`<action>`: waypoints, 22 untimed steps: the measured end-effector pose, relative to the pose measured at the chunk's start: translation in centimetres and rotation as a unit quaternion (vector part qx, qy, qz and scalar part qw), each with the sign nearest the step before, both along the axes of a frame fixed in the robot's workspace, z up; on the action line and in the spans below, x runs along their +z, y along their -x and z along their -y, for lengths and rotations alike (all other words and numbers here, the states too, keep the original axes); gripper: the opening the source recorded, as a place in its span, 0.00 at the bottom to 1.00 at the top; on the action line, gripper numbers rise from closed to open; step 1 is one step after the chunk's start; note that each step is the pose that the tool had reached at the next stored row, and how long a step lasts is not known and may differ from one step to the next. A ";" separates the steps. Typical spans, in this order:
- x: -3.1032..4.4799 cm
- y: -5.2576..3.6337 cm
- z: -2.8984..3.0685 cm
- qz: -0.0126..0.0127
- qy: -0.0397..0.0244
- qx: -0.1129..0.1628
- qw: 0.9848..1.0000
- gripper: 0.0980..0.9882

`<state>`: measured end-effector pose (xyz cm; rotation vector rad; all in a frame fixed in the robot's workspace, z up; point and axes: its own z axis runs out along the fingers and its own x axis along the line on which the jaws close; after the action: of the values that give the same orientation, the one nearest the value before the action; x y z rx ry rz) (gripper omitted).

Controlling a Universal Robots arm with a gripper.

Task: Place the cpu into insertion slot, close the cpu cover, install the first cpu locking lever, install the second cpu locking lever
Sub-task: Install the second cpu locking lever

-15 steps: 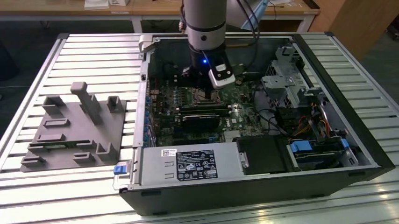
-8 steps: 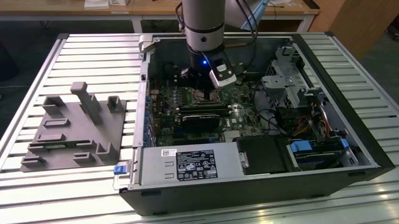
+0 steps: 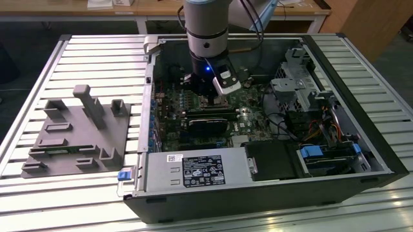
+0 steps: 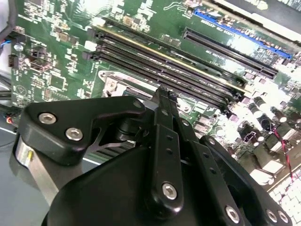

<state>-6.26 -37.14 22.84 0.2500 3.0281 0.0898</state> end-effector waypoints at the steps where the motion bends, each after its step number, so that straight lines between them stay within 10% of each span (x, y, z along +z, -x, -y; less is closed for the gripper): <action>1: -0.09 0.10 0.05 0.000 -0.002 0.000 1.000 0.01; 22: -1.96 1.61 1.25 0.000 -0.036 0.001 0.999 0.01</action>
<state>-7.87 -38.39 20.88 0.2527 3.0286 0.2000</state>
